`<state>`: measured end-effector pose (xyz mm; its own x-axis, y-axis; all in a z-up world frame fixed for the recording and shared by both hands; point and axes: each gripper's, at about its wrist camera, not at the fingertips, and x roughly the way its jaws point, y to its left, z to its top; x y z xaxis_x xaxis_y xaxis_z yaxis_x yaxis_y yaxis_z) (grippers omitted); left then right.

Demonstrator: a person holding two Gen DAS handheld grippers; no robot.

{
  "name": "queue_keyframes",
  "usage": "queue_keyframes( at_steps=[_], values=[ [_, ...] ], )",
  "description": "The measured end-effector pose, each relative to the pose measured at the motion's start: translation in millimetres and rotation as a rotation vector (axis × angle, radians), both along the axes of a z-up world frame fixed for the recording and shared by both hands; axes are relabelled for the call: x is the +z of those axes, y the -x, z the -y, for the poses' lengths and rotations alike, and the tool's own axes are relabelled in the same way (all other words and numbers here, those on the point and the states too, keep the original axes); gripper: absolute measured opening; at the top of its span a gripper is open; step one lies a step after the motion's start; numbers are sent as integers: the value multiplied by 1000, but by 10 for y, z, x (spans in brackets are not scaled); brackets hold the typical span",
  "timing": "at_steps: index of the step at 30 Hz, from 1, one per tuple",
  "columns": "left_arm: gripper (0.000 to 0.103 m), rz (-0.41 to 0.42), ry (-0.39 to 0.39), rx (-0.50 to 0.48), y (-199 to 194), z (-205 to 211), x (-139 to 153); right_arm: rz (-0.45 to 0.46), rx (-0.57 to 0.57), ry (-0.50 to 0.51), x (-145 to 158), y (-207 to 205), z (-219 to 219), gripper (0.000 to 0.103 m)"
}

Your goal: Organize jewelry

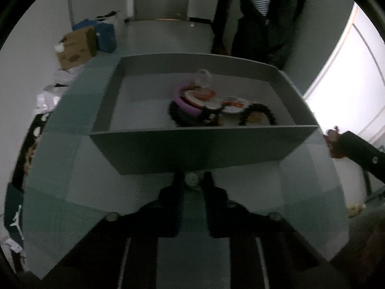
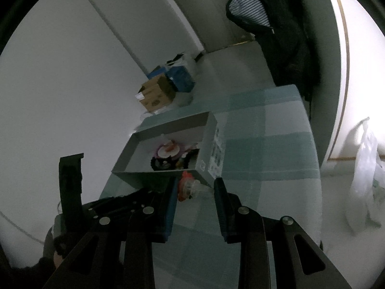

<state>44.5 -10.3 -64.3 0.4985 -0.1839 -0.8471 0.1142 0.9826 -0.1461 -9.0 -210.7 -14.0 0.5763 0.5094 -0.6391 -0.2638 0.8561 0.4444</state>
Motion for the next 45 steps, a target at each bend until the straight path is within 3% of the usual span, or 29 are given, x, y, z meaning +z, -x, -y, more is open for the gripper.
queue_keyframes(
  at_steps=[4, 16, 23, 33, 45],
  values=[
    [9, 4, -1, -19, 25, 26, 3, 8, 16, 22, -14, 9, -66, 29],
    [8, 34, 100, -88, 84, 5, 148, 59, 68, 18, 22, 52, -209, 29],
    [8, 129, 165, -134, 204, 34, 454, 57, 81, 6, -19, -35, -311, 29],
    [8, 189, 273, -65, -3, -284, 638, 90, 118, -43, 97, -171, -514, 29],
    [8, 168, 337, -16, -394, -460, 611, 103, 156, -78, 198, -468, -655, 29]
  ],
)
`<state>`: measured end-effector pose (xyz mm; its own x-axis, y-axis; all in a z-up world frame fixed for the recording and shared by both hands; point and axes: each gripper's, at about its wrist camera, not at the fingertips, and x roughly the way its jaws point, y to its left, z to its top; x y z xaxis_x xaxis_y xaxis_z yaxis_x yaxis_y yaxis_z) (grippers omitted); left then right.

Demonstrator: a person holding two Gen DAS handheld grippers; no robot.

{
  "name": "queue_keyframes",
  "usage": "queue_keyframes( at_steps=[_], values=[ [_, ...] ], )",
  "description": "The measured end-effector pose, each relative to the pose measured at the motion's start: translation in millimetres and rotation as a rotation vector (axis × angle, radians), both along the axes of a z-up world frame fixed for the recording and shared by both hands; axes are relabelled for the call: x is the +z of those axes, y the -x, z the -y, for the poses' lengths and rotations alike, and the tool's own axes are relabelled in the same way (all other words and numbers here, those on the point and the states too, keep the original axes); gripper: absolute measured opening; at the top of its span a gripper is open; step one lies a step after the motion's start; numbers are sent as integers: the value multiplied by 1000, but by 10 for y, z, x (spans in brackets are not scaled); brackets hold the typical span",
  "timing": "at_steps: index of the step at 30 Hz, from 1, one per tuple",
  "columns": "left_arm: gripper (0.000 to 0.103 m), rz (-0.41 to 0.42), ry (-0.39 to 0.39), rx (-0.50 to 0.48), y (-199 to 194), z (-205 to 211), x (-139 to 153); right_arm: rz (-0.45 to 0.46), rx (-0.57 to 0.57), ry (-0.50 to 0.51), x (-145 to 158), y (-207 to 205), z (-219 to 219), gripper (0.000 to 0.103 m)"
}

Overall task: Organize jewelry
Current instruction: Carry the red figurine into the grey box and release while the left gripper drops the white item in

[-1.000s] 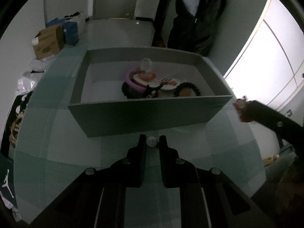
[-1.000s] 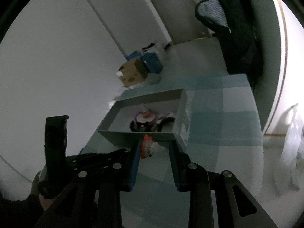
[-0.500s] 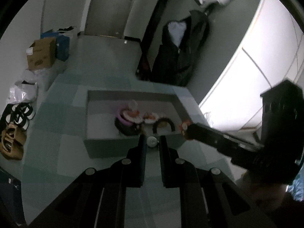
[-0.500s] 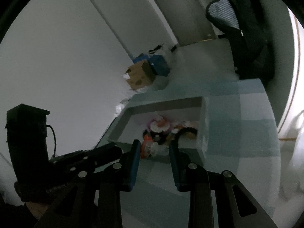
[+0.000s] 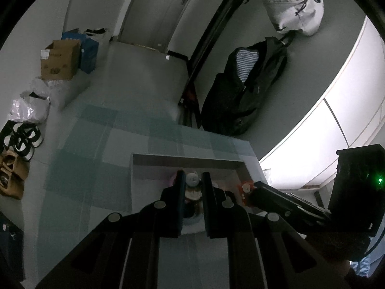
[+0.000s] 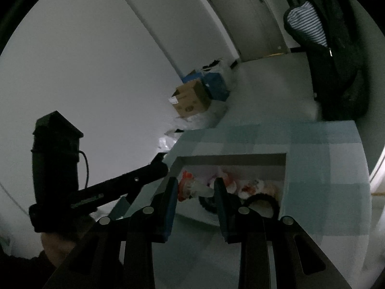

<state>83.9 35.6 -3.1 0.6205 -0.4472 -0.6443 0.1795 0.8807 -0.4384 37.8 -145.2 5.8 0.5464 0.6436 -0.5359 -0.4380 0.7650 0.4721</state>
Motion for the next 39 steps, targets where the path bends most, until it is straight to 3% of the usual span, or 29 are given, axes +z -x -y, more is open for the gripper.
queue_keyframes(
  at_steps=[21, 39],
  values=[
    [9, -114, 20, -33, -251, 53, -184, -81, -29, -29, -118, -371, 36, 30],
    [10, -124, 12, -67, -205, 149, -207, -86, -56, -15, -125, -353, 38, 31]
  ],
)
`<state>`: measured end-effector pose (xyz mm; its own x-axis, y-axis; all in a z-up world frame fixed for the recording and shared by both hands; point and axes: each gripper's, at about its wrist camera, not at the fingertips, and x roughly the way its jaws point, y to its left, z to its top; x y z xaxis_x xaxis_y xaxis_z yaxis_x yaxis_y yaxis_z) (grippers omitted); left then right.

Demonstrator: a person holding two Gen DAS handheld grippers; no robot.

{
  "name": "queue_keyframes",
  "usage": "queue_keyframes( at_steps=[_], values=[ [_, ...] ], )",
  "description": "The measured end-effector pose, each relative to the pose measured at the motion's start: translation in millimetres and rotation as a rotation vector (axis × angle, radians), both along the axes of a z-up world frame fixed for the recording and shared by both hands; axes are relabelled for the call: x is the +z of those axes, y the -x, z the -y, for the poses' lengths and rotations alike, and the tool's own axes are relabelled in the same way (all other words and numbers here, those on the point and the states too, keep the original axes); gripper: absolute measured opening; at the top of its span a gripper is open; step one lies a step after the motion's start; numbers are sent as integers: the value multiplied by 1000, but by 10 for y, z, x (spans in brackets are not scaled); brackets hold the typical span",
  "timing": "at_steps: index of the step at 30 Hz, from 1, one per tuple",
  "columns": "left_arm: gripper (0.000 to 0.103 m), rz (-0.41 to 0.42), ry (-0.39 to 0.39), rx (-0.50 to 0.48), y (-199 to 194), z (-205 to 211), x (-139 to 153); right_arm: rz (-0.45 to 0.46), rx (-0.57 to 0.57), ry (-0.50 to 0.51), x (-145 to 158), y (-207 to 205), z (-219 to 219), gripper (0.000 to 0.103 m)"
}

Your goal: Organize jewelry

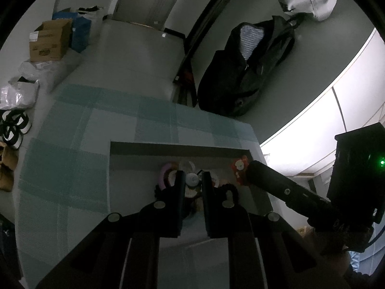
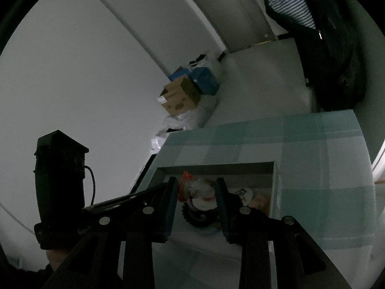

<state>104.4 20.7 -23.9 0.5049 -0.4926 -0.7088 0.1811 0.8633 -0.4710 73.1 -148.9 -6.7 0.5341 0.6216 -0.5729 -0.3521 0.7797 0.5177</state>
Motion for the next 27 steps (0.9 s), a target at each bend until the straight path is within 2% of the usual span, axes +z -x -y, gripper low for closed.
queue_keyframes(
  at_steps=[3, 6, 8, 9, 10, 11, 13, 18, 21, 25, 27],
  values=[
    [11, -3, -22, -9, 15, 35, 2, -4, -7, 8, -7, 9, -1, 32],
    [13, 6, -38, -17, 36, 67, 9, -2, -19, -2, -2, 22, 31, 41],
    [29, 7, -40, -16, 51, 71, 12, 2, -33, -7, 12, 41, 66, 47],
    [46, 13, -40, -6, 67, 59, 19, 7, -38, -10, 24, 53, 83, 47],
    [58, 24, -34, 8, 94, 34, 39, 13, -40, -15, 39, 66, 100, 48],
    [60, 35, -27, 21, 120, 15, 56, 17, -45, -14, 50, 76, 112, 49],
    [60, 43, -18, 36, 150, -29, 86, 24, -61, -12, 69, 101, 142, 59],
    [61, 62, -26, 69, 227, -107, 133, 49, -86, 4, 114, 187, 188, 67],
    [61, 90, -57, 81, 285, -111, 166, 73, -90, 8, 157, 254, 207, 70],
    [61, 134, -121, 91, 383, -74, 206, 133, -91, 12, 239, 380, 220, 87],
    [61, 155, -156, 92, 446, -46, 239, 166, -81, 23, 281, 448, 196, 88]
  ],
)
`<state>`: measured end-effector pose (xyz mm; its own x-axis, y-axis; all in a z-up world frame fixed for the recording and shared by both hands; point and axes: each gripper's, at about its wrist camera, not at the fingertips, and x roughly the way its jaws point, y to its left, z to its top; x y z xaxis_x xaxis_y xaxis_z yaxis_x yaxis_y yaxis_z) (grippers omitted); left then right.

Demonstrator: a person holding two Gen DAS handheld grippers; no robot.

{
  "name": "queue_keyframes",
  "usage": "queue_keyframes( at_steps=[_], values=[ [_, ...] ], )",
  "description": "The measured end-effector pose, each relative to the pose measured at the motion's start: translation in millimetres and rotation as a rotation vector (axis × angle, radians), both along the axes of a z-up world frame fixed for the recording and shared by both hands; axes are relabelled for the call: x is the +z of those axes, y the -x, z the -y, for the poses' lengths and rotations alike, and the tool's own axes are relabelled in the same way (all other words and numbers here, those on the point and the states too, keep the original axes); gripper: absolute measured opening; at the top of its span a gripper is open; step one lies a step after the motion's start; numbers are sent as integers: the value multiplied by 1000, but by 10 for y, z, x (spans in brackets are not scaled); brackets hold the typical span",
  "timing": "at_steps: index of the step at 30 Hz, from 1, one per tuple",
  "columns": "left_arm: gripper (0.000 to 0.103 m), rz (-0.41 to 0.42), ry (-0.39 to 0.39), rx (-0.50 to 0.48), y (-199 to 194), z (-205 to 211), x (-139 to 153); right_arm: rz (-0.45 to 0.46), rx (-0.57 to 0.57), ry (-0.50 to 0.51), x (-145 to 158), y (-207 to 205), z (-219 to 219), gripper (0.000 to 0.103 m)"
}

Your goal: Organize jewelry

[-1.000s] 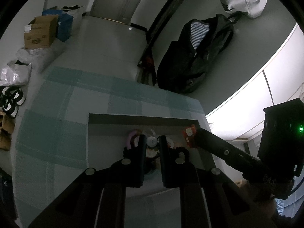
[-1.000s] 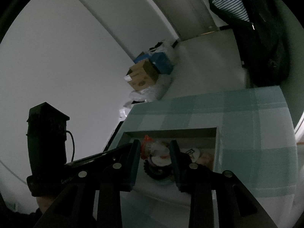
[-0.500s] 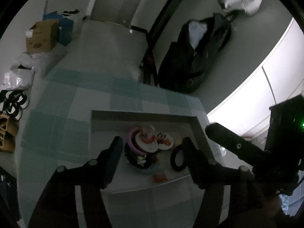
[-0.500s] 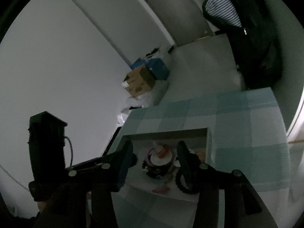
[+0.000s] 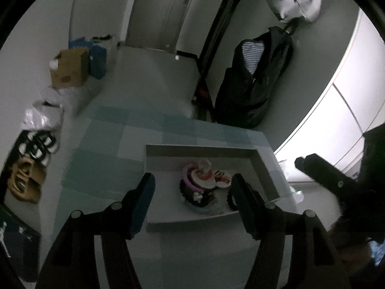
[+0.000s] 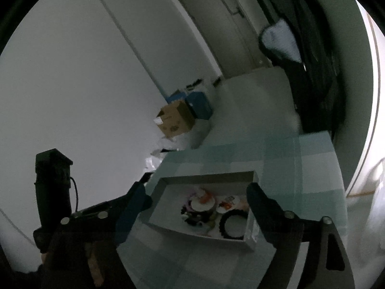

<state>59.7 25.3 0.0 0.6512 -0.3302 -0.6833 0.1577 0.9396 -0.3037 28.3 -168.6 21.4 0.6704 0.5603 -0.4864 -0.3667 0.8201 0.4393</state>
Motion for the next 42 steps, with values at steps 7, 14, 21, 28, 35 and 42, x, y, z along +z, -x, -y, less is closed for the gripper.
queue_keyframes(
  at_steps=[7, 14, 21, 28, 35, 42],
  values=[
    [62, 42, -100, 67, 249, 9, 28, 44, 21, 87, 18, 191, -112, 93],
    [77, 93, -136, 141, 391, 14, 113, 51, 0, 91, -14, 369, -64, 101],
    [77, 129, -166, 145, 484, 63, 141, 76, -19, 94, 7, 519, -17, 103],
    [78, 139, -188, 136, 502, 102, 128, 72, -28, 99, 4, 548, 5, 103],
    [78, 137, -187, 134, 507, 118, 127, 75, -33, 112, 5, 546, -4, 103],
    [78, 139, -192, 132, 498, 125, 127, 76, -33, 116, 1, 539, -10, 103]
  ],
)
